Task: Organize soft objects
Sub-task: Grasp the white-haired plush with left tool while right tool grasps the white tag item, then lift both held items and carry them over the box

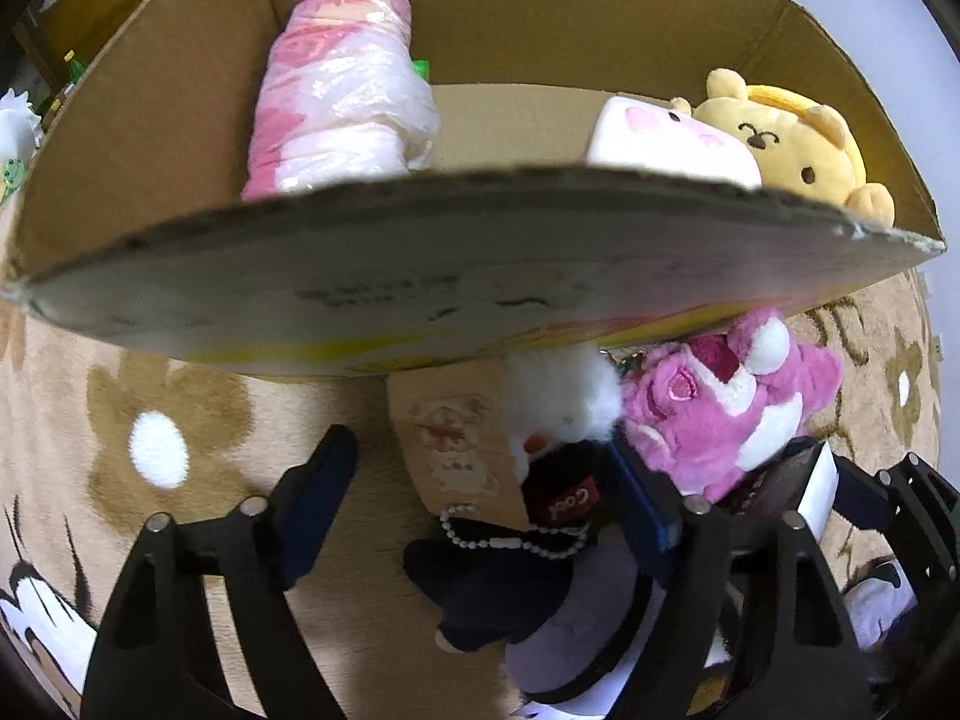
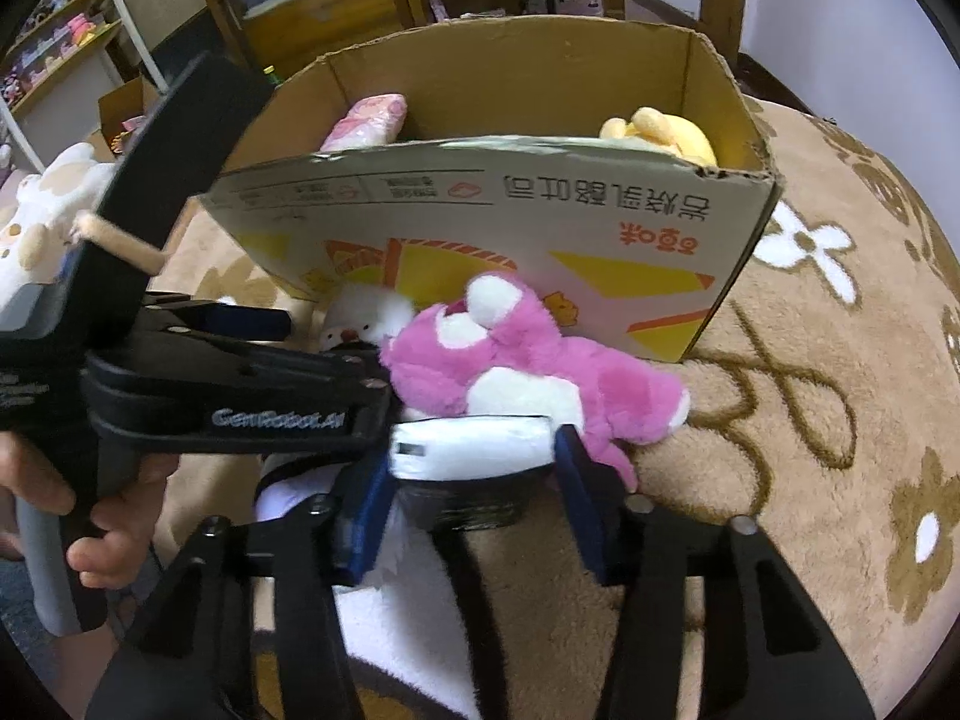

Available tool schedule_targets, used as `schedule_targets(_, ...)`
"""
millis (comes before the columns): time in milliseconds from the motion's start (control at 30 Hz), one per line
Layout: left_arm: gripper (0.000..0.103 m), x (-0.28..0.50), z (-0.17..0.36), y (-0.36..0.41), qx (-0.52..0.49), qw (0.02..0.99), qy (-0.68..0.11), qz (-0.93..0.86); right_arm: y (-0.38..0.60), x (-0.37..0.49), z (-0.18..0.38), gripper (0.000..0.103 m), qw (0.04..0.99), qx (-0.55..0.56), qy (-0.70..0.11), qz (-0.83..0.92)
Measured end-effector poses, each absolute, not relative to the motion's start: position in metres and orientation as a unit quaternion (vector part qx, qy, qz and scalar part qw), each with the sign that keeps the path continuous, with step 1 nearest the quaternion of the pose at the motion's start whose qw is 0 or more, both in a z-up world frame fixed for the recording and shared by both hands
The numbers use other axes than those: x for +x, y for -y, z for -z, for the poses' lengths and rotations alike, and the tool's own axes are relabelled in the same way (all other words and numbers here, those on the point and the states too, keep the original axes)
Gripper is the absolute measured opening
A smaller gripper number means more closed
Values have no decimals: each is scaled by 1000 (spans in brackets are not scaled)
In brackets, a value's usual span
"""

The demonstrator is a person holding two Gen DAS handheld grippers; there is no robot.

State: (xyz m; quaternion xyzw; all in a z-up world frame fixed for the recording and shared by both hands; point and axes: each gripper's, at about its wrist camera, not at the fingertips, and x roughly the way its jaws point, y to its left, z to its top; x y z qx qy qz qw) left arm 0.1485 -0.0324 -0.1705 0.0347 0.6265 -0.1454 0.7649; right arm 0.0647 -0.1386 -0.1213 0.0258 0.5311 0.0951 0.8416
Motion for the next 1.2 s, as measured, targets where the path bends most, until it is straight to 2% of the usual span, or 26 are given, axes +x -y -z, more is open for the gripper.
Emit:
schedule_targets(167,62,146,173,41,43,769,-620,148,136,61,119,49,840,18,-533,-98)
schedule_targets(233,51,147,173,45,52,770,-619,148,137,59,118,49,841,21,-531,-98)
schedule_targets(333,40,142,171,49,59,771,-615,152,142,57,112,49,846,25,-525,-92)
schedule_targets(400,36,140,169,50,58,772,-614,156,147,55,108,49,848,30,-521,-89)
schedule_targets(800,34,125,145,46,78,791,-591,139,174,32,73,49,873,58,-479,-69)
schedule_targets(1200,34,78,110,45,83,826,-545,118,174,29,48,49,897,60,-435,-55)
